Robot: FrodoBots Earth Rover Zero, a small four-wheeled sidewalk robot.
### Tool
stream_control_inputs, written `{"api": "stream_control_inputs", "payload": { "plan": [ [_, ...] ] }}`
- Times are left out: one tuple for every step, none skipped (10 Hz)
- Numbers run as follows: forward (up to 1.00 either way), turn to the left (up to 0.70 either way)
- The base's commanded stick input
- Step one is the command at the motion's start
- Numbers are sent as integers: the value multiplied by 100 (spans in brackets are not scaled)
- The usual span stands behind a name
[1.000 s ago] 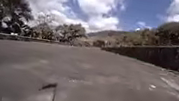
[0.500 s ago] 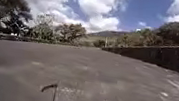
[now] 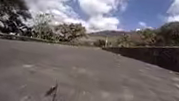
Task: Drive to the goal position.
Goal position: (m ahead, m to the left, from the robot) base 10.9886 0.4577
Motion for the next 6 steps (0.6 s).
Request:
{"api": "stream_control_inputs", "payload": {
  "plan": [
    [70,-31],
    [70,-30],
    [70,0],
    [70,0],
    [70,0],
    [70,0]
  ]
}}
